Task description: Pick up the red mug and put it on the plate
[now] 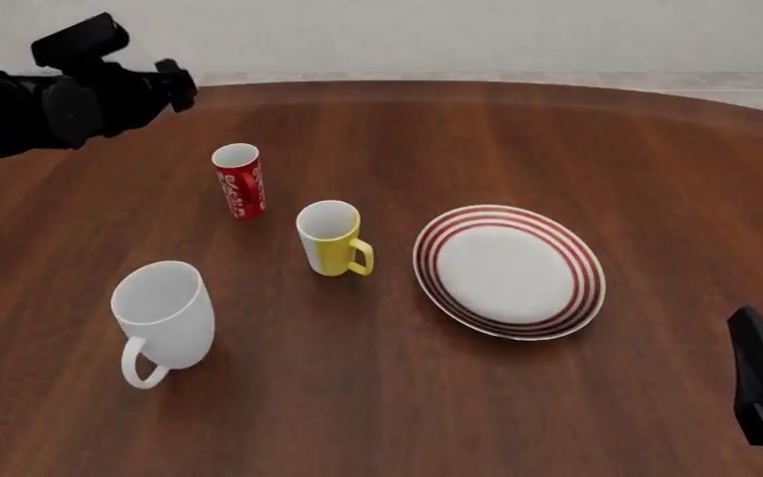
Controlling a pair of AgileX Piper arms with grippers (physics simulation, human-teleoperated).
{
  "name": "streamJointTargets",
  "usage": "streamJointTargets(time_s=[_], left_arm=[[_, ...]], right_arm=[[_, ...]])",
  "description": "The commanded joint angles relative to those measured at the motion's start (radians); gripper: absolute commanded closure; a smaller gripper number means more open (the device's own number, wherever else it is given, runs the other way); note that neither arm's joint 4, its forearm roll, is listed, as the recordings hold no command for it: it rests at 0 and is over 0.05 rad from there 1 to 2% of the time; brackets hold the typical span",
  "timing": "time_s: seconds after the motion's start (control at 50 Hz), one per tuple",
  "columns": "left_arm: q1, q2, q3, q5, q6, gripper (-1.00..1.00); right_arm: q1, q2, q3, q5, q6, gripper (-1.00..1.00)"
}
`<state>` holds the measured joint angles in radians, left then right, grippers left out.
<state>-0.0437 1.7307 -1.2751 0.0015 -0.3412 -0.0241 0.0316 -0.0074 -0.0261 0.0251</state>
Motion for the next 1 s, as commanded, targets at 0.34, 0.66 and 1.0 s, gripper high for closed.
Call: streamJointTargets(time_s=[0.34,0.66,1.0], left_arm=[[0.001,0.093,-0.009,-0.021,-0.012,-1.0],[-0.038,0.141,-0.012,-0.041,-0.022,-1.0],[-0.053,0.16,0.007,-0.063,-0.043,-1.0]], right_arm=[[-0.003,0.002,0.005,-0.006,0.01,-1.0],[0.0,-0.026,0.007,0.018,0.01,-1.0],[-0.001,-0.022,0.007,0.015,0.012,-1.0]])
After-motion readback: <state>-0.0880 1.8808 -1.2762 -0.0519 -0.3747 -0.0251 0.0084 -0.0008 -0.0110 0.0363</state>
